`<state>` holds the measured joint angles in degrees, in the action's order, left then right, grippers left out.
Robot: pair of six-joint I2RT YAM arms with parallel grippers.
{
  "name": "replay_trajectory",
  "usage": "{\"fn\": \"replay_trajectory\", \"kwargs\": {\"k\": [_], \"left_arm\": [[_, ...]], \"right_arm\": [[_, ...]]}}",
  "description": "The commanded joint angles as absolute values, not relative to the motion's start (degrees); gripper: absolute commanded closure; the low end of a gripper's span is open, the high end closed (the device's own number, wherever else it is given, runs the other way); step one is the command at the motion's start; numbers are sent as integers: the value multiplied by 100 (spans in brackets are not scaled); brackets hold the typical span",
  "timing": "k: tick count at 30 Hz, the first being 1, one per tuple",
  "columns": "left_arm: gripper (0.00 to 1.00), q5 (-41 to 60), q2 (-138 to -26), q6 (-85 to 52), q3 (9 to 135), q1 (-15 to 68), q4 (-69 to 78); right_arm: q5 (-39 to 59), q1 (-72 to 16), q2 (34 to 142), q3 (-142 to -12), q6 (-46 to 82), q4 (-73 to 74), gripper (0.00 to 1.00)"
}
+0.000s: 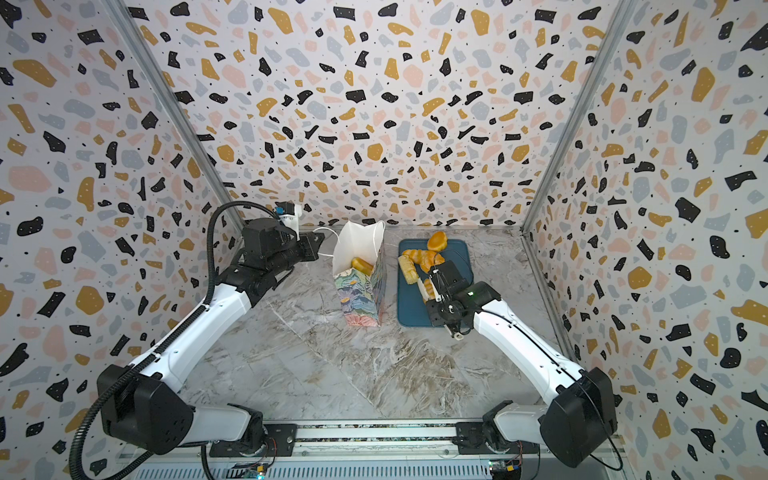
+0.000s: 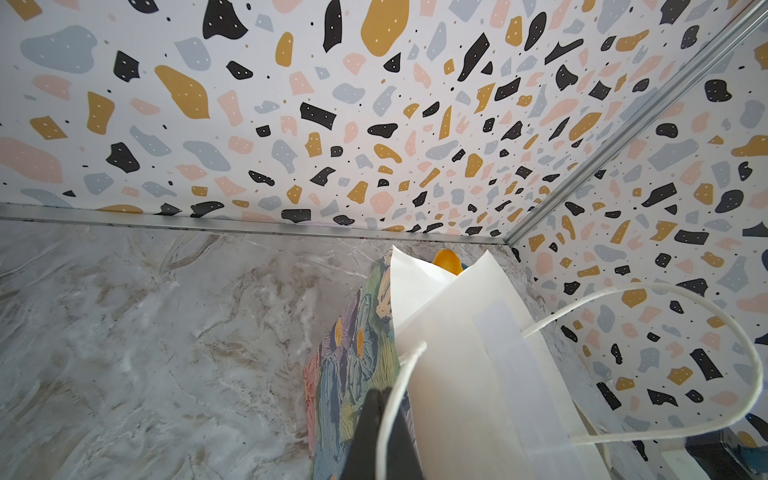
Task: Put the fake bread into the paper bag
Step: 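Move the open tongs over the striped croissant on the tray with the right gripper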
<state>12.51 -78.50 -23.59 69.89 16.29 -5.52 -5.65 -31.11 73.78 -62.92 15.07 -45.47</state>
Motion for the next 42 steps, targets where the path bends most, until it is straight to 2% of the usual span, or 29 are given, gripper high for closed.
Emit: {"fn": "replay_trajectory", "kwargs": {"k": [1, 42], "left_arm": [[100, 1204, -7843, -2307, 6955, 1602, -455], [100, 1195, -7875, -2302, 6964, 1608, -463]], "right_arm": [[-635, -3068, 7354, -6264, 1406, -4451, 54], [-469, -2714, 8120, -5872, 913, -4000, 50]]}}
